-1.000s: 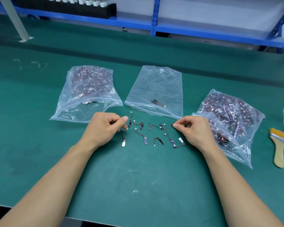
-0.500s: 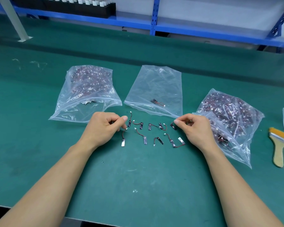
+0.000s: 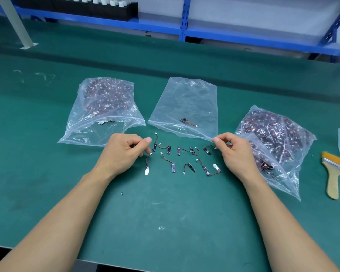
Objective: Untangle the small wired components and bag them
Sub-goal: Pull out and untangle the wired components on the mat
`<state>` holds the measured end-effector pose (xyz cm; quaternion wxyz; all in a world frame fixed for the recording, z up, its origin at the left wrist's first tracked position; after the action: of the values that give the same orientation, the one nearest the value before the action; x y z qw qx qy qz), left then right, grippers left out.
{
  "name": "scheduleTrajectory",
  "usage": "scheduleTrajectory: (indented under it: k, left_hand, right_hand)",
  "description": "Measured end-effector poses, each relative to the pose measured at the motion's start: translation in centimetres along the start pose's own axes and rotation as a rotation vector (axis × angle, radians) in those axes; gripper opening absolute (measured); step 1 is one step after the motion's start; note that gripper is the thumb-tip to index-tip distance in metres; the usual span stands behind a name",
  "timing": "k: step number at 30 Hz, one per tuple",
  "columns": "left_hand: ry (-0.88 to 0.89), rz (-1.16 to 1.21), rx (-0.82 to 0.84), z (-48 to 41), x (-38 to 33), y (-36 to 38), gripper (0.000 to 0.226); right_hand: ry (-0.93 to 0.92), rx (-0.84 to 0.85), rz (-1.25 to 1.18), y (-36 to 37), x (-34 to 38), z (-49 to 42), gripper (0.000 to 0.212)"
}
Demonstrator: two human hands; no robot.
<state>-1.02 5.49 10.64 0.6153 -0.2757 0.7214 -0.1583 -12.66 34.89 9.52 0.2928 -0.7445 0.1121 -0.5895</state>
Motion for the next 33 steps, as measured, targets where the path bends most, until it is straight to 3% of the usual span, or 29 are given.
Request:
scheduleTrajectory:
  k: [33]
  left_hand:
    - [0.003, 0.051, -0.042, -0.13, 0.33, -0.14, 0.025]
  right_hand:
    - [-0.016, 0.028, -0.027, 0.3, 0.6, 0.23, 0.034]
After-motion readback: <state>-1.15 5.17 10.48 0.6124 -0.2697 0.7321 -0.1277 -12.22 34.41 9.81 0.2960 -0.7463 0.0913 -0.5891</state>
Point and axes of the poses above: each hand's wrist, its own z-axis away from the middle knuckle, its own y-axis out of the palm, x = y × z, the point moved 4 cm from there along -z, towards the middle knuckle, and after that the axes turned 8 degrees about x, right-handed, at the moved point
